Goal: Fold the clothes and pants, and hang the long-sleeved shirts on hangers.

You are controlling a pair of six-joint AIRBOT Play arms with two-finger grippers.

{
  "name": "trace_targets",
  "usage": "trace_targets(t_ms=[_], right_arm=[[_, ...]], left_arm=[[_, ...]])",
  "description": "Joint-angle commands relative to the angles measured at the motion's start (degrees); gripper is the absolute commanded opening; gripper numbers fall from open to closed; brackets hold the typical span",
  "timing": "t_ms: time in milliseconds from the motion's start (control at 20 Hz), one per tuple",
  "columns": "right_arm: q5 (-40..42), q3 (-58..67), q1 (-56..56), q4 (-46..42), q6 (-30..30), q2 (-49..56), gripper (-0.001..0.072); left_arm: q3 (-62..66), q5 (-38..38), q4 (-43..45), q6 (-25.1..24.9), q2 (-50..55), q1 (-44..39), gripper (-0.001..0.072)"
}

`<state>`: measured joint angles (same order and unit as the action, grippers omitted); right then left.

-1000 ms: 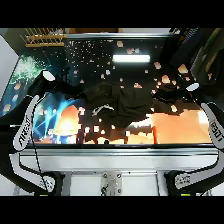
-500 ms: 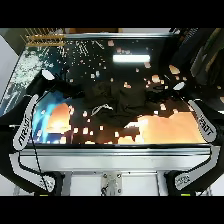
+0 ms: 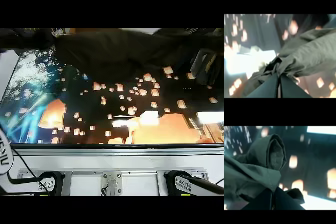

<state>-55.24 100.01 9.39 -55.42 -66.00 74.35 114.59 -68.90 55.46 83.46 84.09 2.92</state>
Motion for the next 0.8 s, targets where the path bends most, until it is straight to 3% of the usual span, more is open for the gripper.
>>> trace_targets(t_ms=[0, 350, 600, 750], right_arm=[[-6.1, 2.9, 0.4, -1.2, -1.7, -11.6, -0.0001], [-37.2, -3.7, 0.4, -7.9, -14.5, -19.4, -0.0001], [-39.6, -26.3, 0.4, -7.8, -20.1, -20.3, 0.0000], [-28.1, -39.7, 0.4, -7.8, -20.0, -18.1, 0.0000]], left_arm=[[-1.3, 2.9, 1.1, -0.6, -9.8, 0.2, 0.0009], [-18.1, 2.7, 3.4, -0.5, -18.8, 0.2, 0.0010], [-28.7, 2.4, 3.3, -0.5, -16.3, 0.0, 0.0010], [-31.5, 3.4, 3.4, -0.5, -9.7, -1.8, 0.0009]])
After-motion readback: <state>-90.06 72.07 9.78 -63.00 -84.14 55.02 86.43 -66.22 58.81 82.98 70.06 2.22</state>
